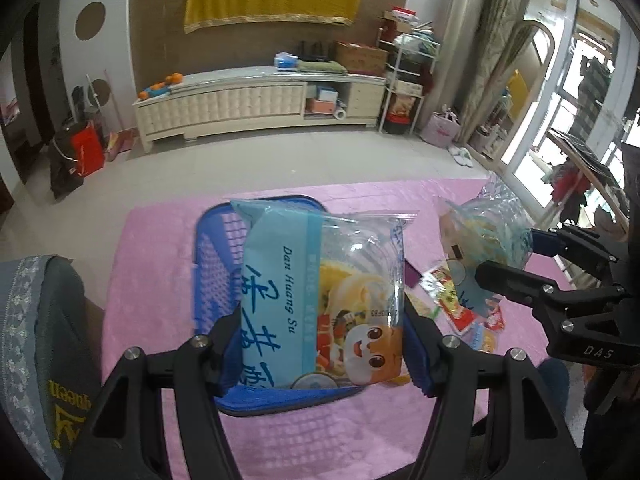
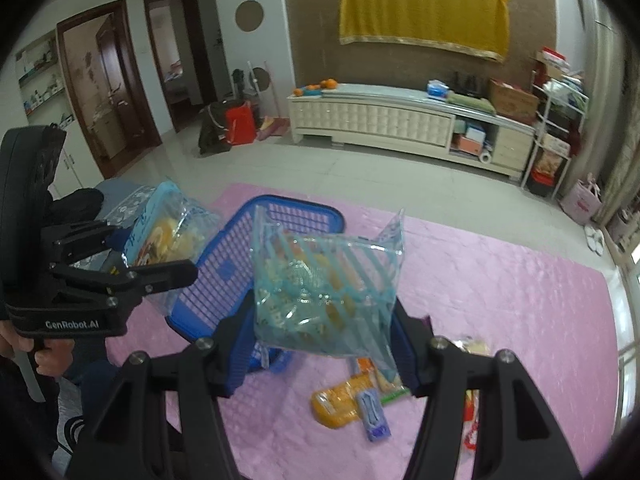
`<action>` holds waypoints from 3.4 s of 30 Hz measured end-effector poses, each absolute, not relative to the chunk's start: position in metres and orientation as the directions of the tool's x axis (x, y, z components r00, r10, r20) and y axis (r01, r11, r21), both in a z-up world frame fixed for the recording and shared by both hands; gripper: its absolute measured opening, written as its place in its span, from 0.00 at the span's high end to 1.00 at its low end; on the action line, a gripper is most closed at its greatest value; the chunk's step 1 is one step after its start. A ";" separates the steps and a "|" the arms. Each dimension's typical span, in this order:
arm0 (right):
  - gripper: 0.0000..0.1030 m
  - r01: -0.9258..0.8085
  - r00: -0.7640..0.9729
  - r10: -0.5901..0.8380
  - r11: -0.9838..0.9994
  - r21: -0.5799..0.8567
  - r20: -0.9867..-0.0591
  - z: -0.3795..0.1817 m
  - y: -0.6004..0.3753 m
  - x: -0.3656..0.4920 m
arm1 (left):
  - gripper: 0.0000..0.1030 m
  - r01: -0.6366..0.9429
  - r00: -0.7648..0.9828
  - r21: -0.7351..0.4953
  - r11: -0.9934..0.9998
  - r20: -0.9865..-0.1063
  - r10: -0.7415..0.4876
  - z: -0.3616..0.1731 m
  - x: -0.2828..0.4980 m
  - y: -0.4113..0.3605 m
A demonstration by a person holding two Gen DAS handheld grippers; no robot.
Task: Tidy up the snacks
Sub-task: 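Carry both held snack packs over the blue basket, then open both tools to drop the packs into the basket and withdraw, then grasp the Doublemint gum box with the left tool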
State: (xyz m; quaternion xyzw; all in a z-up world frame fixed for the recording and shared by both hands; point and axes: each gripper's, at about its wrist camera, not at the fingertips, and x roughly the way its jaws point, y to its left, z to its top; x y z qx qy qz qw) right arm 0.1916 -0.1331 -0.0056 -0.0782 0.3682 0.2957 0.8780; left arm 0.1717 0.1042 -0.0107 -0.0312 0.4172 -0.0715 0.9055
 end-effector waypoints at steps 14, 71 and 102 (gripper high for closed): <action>0.38 -0.606 0.444 0.476 0.783 0.137 -0.759 -0.039 -0.071 0.253 | 0.39 0.031 0.594 -0.168 0.985 -0.790 -0.153 -0.035 0.227 0.159; 0.04 -0.474 0.500 0.384 0.872 0.127 -0.776 -0.022 -0.129 0.229 | 0.24 0.080 0.571 -0.109 0.991 -0.810 -0.135 -0.027 0.195 0.098; 0.04 -0.301 0.489 0.267 0.945 0.127 -0.830 -0.095 -0.298 0.181 | 0.24 0.194 0.420 -0.144 0.970 -0.882 -0.215 -0.100 0.169 -0.073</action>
